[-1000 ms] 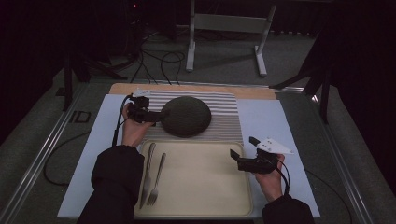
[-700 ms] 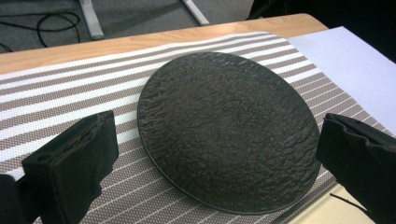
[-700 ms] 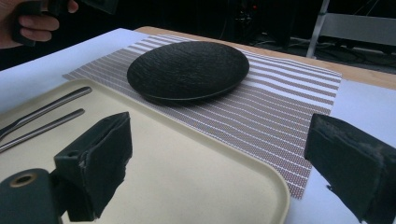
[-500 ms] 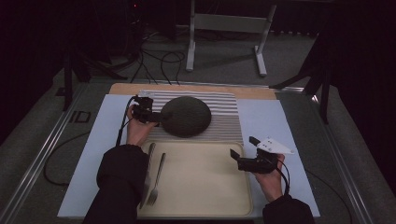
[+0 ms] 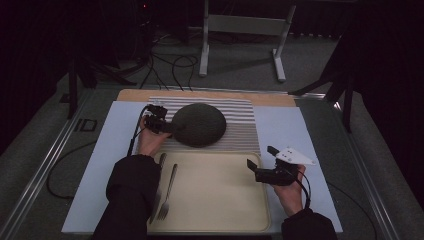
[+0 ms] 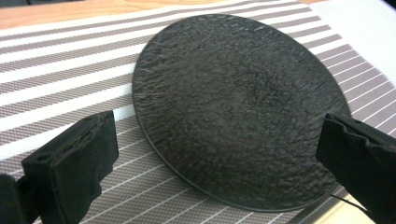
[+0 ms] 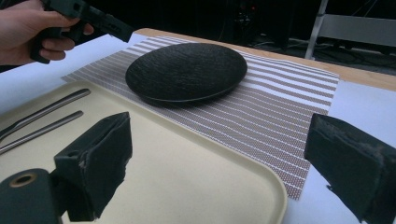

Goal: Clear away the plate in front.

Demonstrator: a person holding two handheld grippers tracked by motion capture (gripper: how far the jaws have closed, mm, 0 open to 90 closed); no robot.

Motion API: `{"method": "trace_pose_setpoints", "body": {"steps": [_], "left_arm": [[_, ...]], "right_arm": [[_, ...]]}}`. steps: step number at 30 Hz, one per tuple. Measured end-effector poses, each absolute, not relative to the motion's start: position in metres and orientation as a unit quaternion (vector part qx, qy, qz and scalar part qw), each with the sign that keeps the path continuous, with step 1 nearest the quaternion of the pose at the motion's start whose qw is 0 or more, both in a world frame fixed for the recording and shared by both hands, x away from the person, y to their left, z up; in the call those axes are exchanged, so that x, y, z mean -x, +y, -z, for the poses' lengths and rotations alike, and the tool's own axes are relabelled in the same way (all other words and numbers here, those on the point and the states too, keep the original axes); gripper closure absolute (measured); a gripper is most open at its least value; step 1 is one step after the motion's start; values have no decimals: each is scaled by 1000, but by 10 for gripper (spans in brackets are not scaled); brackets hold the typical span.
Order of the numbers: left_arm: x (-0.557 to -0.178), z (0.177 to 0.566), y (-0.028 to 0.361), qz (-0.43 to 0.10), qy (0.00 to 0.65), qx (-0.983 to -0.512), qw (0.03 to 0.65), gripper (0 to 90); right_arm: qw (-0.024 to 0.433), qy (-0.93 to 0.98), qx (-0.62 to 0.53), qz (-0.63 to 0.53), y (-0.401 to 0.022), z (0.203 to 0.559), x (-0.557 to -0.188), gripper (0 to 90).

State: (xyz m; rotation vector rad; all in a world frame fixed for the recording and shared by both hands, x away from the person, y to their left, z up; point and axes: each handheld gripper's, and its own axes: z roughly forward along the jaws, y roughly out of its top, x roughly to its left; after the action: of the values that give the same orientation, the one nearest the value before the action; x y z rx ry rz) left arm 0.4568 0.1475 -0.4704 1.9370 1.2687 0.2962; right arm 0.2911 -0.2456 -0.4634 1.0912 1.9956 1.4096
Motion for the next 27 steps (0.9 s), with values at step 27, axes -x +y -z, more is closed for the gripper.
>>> {"method": "trace_pose_setpoints", "body": {"steps": [27], "left_arm": [[-475,502,147,-25,539,-741,400,0]], "right_arm": [[229,723,-397,-517,-247,462,-292,77]]}}
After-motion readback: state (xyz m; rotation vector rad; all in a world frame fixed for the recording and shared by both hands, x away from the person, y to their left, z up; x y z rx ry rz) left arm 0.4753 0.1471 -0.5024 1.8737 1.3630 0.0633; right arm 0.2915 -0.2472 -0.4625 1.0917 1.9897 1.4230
